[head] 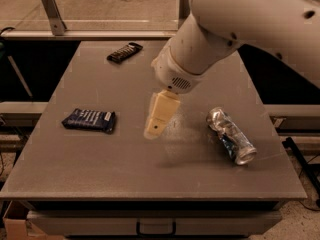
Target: Pick rxbar blueberry
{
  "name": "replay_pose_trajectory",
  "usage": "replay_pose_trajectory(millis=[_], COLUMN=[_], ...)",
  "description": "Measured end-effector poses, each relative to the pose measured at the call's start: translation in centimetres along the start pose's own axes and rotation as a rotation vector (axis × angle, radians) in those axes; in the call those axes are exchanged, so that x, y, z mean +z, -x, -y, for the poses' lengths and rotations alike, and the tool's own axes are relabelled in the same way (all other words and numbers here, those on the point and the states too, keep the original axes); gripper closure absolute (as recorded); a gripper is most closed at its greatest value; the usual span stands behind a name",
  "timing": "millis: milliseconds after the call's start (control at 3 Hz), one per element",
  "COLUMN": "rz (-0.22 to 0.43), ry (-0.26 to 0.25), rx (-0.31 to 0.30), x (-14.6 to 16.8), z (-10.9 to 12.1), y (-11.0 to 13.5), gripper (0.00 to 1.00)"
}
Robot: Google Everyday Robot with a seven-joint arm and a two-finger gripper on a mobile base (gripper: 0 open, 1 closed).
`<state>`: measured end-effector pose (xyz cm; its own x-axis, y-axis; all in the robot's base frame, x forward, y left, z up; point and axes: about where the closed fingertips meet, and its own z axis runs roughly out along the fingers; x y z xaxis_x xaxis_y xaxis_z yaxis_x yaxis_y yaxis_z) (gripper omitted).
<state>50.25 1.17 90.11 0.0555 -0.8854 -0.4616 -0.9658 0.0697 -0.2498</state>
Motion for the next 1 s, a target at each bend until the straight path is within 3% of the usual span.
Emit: replay_pose_trajectory(millis=[667, 1000], rz=[0.162, 0.193], ry=[0.026, 0.053], rx=[0.047, 0.06], x=[8.5, 10.9], z=[1.9, 1.5], y=[5.7, 7.9], gripper=[0.0, 0.0])
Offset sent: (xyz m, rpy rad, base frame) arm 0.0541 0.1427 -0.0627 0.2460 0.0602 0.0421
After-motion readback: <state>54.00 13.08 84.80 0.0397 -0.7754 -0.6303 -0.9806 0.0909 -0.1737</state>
